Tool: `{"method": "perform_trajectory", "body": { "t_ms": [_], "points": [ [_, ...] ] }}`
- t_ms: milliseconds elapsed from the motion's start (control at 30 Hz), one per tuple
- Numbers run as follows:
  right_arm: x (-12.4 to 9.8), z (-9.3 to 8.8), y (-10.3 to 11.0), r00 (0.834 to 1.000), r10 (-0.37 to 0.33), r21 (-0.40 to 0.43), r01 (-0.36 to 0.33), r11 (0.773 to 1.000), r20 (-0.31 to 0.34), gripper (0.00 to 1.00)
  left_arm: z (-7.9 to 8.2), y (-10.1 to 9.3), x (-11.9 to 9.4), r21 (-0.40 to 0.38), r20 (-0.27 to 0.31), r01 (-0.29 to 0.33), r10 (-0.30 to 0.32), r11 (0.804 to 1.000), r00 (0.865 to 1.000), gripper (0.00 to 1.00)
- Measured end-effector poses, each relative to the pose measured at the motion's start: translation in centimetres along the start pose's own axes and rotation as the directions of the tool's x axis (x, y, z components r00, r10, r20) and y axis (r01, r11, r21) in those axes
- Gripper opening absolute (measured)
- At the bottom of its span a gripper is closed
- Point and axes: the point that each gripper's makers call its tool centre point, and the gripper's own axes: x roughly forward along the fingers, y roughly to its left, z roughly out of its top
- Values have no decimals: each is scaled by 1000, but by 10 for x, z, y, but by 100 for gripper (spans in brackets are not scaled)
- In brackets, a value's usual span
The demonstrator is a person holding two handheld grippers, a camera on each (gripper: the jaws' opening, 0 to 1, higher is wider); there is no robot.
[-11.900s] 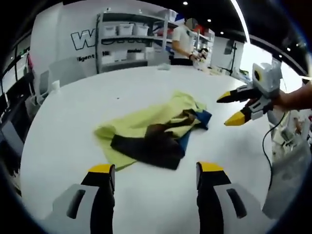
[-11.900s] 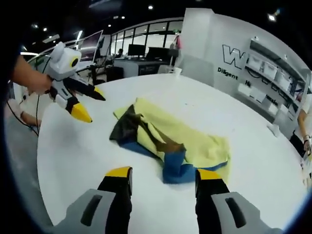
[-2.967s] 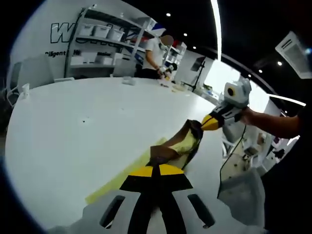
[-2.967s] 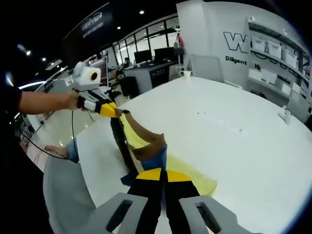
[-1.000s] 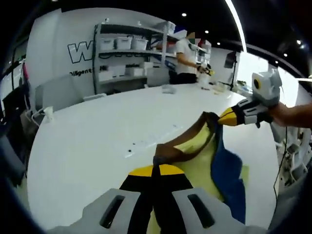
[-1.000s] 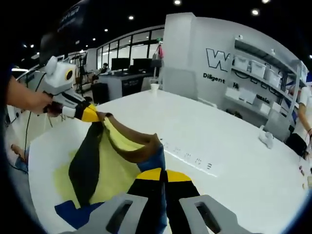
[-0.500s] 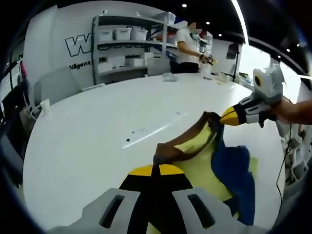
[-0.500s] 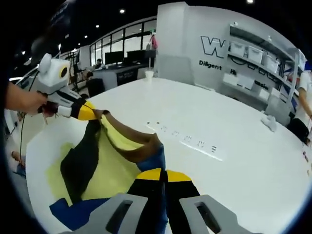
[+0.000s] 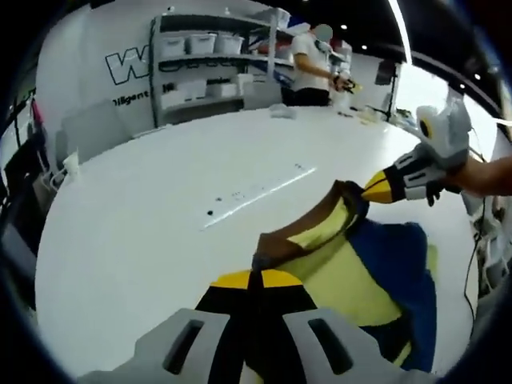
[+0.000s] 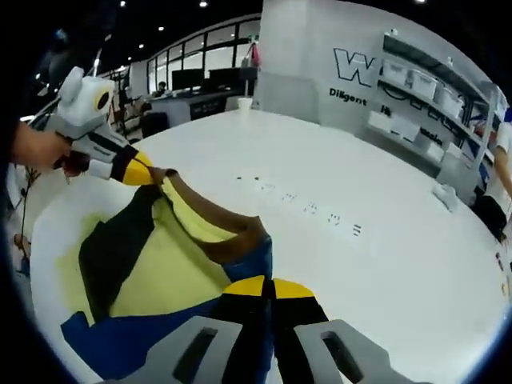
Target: Fold the garment on the visible template until the final outline fits inside the template.
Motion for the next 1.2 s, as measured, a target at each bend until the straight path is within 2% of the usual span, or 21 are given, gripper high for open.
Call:
{"method": "perform_trajectory", "body": {
  "t_ms": [100, 433, 500, 633, 733, 800, 967, 1200],
  "points": [
    [6, 5, -4, 1000, -21, -13, 21, 1000, 7, 0, 2, 5, 4, 47, 1, -26, 26, 999, 1000, 1],
    [22, 3, -7, 998, -62, -55, 62, 997, 1, 0, -10, 15, 23, 63, -17, -63, 64, 996, 998, 2],
    [25, 2, -10, 998, -65, -52, 65, 997, 0, 0, -9, 19, 25, 83, -13, -78, 79, 993, 997, 6],
    [29, -2, -14, 998, -63, -10, 63, 998, -20, 0, -10, 26, 25, 102, -12, -104, 106, 989, 994, 21],
    [31, -3, -13, 998, -58, 10, 58, 998, -11, 17, -10, 29, 23, 86, -5, -112, 113, 990, 994, 28],
    [31, -7, -10, 999, -41, 26, 42, 999, -18, 23, -11, 28, 22, 77, -11, -104, 105, 992, 994, 29],
    [27, -18, -5, 999, -27, 47, 28, 999, -29, 26, -23, 18, 19, 109, -47, -69, 74, 992, 996, 33],
    [13, -20, 6, 1000, -4, 96, 5, 995, -5, 37, -34, 4, 8, 141, -66, -31, 41, 990, 997, 36]
  ]
}}
